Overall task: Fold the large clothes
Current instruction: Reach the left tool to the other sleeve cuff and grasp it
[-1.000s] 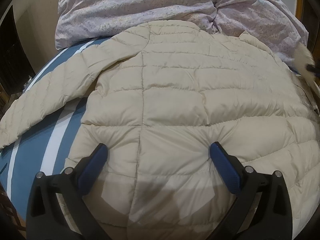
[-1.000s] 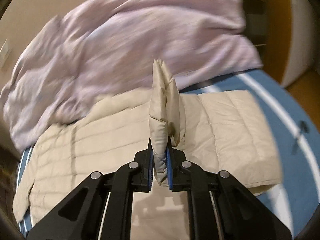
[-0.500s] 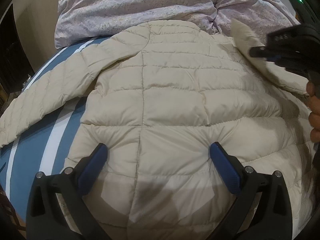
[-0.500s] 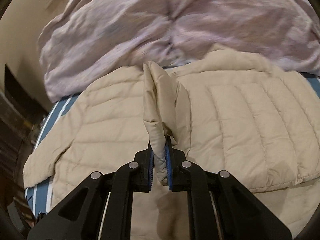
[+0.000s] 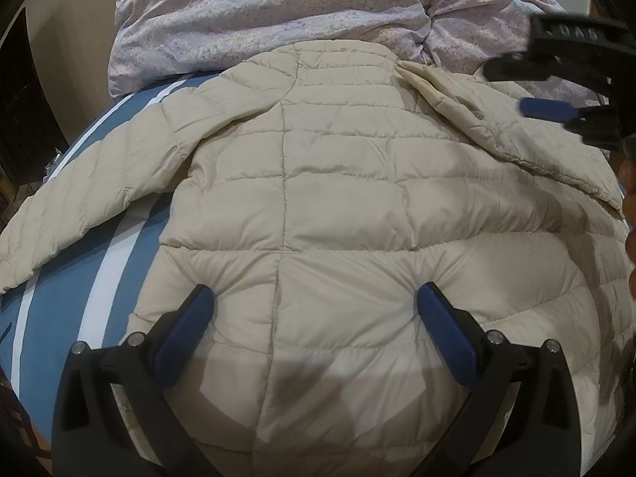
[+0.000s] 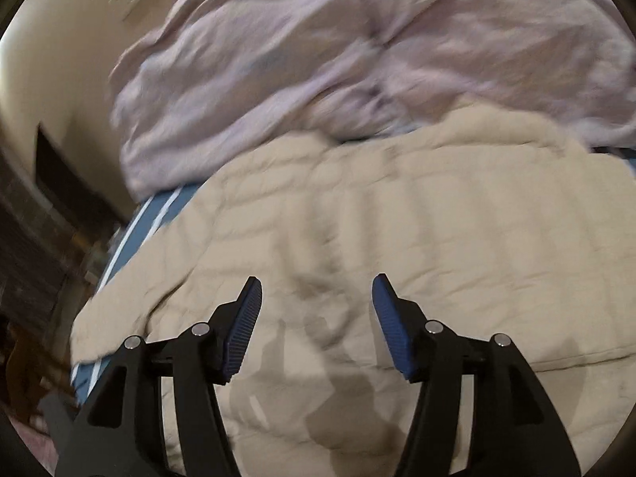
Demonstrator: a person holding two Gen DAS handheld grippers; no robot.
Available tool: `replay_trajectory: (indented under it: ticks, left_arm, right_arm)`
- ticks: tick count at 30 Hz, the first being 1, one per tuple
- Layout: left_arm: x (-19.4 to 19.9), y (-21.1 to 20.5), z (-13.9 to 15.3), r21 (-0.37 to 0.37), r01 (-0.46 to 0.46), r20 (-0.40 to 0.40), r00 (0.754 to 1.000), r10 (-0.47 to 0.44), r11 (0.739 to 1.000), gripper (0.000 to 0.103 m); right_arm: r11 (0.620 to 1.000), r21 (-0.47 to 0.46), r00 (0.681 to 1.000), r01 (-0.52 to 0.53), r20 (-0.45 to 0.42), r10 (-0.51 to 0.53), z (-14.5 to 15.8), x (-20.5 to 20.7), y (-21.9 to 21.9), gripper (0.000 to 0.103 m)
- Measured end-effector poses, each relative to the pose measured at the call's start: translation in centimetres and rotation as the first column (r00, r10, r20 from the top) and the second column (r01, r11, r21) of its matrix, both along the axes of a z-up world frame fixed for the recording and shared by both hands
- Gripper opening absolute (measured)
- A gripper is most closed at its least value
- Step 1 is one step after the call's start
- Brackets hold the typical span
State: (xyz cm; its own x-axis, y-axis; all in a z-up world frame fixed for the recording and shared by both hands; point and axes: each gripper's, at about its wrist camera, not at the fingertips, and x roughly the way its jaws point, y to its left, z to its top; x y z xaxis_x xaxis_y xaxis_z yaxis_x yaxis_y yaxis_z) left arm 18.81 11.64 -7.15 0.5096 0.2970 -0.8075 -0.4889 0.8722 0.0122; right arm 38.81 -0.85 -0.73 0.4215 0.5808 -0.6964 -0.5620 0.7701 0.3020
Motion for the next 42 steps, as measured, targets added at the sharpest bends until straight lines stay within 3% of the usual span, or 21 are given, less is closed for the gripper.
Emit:
replay_trajectory:
  ticks: [3,5,7,9,14,18,24,31,33,39,42]
  left_arm:
    - [0.0,0.0,0.0,0.000,0.001,0.000,1.000,-0.001,1.000,0.101]
    - [0.0,-0.1,0.1,0.001,0.000,0.000,1.000,0.000,1.000,0.101]
    - [-0.1,-0.2,0.1,0.008,-0.002,-0.002,1.000,0.002,1.000,0.101]
    - [-0.2,-0.6,0.2,0.028,-0.006,-0.008,1.000,0.007,1.000,0.101]
    - [-0.7,-0.6,0.7,0.045,-0.016,-0.017,1.000,0.017,0.999,0.101]
    - [-2.8,1.6,1.7,-0.034,-0.037,0.023,0.999,0.038,0.999,0.101]
    - [-7.3,7.4,3.3,0.013,-0.170,0.023,0.985,0.170,0.985,0.101]
    - [-13.0,16.2,4.7,0.038,-0.390,0.034,0.921,0.389,0.920,0.101]
    - [-14.5,19.1,5.0,0.031,-0.458,0.036,0.889,0.457,0.888,0.101]
    - [-18.4,26.5,5.1,0.000,-0.629,0.008,0.777,0.629,0.777,0.079]
    - [-19.6,28.5,4.7,0.026,-0.673,-0.009,0.739,0.674,0.739,0.075]
  right_arm:
    - [0.988,-0.073,0.990,0.137,0.028,-0.135,-0.9,1.9,-1.7,0.060]
    - [0.980,-0.115,0.987,0.161,0.024,-0.159,-2.1,2.4,-2.0,0.060]
    - [0.975,-0.155,0.987,0.161,0.023,-0.159,-3.1,2.5,-1.7,0.062]
    - [0.967,-0.198,0.987,0.162,0.055,-0.154,-3.6,2.2,-0.7,0.072]
    - [0.947,-0.277,0.985,0.164,0.098,-0.142,-4.9,1.3,1.3,0.082]
    - [0.931,-0.321,0.980,0.174,0.154,-0.130,-6.3,0.8,2.0,0.087]
    - [0.939,-0.302,0.982,0.166,0.139,-0.128,-6.7,0.8,1.6,0.093]
    - [0.949,-0.280,0.986,0.147,0.118,-0.118,-6.7,0.9,1.7,0.097]
    - [0.951,-0.274,0.987,0.144,0.114,-0.117,-6.7,0.9,1.7,0.098]
    - [0.956,-0.257,0.988,0.139,0.104,-0.115,-6.7,0.9,1.5,0.099]
    - [0.958,-0.253,0.988,0.137,0.101,-0.114,-6.7,1.0,1.5,0.100]
